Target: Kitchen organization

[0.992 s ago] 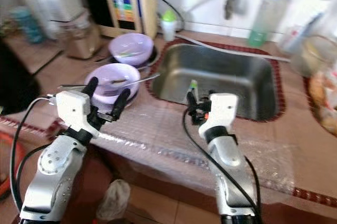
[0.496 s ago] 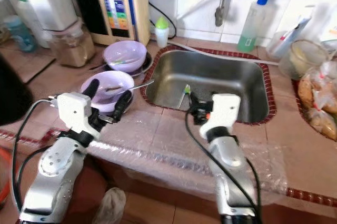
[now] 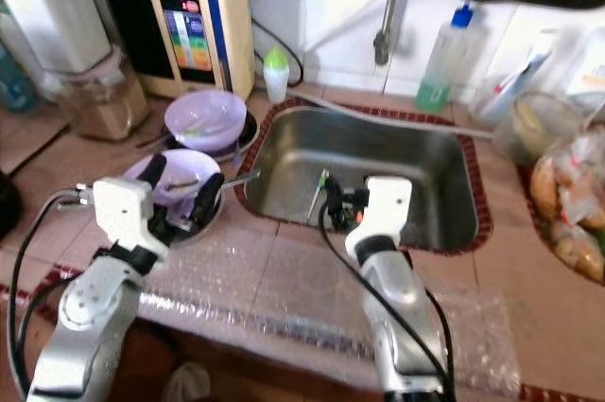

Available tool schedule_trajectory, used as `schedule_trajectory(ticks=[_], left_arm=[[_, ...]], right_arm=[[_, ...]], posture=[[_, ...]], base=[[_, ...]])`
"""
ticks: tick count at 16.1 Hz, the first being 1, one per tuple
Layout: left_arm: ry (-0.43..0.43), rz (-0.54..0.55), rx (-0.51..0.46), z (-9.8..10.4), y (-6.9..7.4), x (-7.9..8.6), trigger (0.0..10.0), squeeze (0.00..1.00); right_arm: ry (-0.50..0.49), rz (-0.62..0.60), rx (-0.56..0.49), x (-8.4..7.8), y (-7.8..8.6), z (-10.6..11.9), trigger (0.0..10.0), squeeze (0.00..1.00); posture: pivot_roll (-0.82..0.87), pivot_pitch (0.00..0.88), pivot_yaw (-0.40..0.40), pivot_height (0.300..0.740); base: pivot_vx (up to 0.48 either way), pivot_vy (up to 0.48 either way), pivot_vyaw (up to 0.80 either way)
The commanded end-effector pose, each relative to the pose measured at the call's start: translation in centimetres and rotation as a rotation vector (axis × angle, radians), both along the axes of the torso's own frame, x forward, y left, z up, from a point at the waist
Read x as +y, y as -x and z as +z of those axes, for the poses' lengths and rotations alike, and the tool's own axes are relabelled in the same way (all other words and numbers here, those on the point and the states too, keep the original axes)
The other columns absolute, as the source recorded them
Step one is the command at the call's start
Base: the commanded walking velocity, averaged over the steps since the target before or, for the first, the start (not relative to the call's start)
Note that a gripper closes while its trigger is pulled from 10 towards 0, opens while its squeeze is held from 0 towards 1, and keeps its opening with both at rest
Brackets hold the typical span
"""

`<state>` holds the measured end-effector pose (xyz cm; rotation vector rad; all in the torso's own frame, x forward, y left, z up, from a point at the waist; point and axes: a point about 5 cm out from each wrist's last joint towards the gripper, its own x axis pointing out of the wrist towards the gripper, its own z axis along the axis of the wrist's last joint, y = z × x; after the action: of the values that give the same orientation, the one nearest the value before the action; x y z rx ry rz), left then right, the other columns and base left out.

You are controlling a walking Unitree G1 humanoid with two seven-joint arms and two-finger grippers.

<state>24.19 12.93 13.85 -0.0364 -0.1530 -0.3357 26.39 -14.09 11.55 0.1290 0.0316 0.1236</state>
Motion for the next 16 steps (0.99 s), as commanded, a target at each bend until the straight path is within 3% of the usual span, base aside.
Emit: schedule_trajectory(ticks=[1,3,4,7,9,11,16], left_arm=[[-0.006,0.008,-0.024,0.4,0.1,-0.1,10.0,0.0],[-0.023,0.065,-0.042,0.6,0.1,0.3,10.0,0.0],[-0.03,0.099,-0.059,0.9,0.0,0.8,10.0,0.0],[-0.055,0.013,-0.049,0.8,-0.3,0.6,10.0,0.0],[-0.056,0.035,-0.079,1.5,-0.6,0.7,10.0,0.0],[-0.052,0.172,-0.156,2.8,-0.3,2.3,10.0,0.0],[-0.071,0.431,-0.185,3.6,0.2,5.7,10.0,0.0]], right_arm=[[0.0,-0.016,0.021,-0.6,-0.1,-0.3,10.0,0.0],[0.087,-0.009,0.005,-0.2,-0.5,0.0,10.0,0.0],[0.027,0.043,-0.009,0.5,-0.6,0.3,10.0,0.0],[0.064,0.042,-0.029,0.6,-1.1,0.7,10.0,0.0],[0.064,0.066,-0.026,0.8,-1.2,0.9,10.0,0.0],[0.014,0.067,-0.021,0.3,-1.0,0.7,10.0,0.0],[-0.001,0.108,-0.004,1.0,-1.4,0.0,10.0,0.0]], posture=[[-0.02,0.0,0.014,0.74],[-0.02,0.0,0.014,0.74],[-0.02,0.0,0.021,0.74],[-0.02,0.0,0.027,0.74],[-0.02,0.0,0.025,0.74],[-0.01,0.0,0.012,0.74],[0.05,0.0,-0.031,0.74]], base=[[0.0,0.0,0.0],[0.0,0.0,0.0],[0.0,0.0,0.0],[0.0,0.0,0.0],[0.0,0.0,0.0],[0.0,0.0,0.0],[0.0,0.0,0.0]])
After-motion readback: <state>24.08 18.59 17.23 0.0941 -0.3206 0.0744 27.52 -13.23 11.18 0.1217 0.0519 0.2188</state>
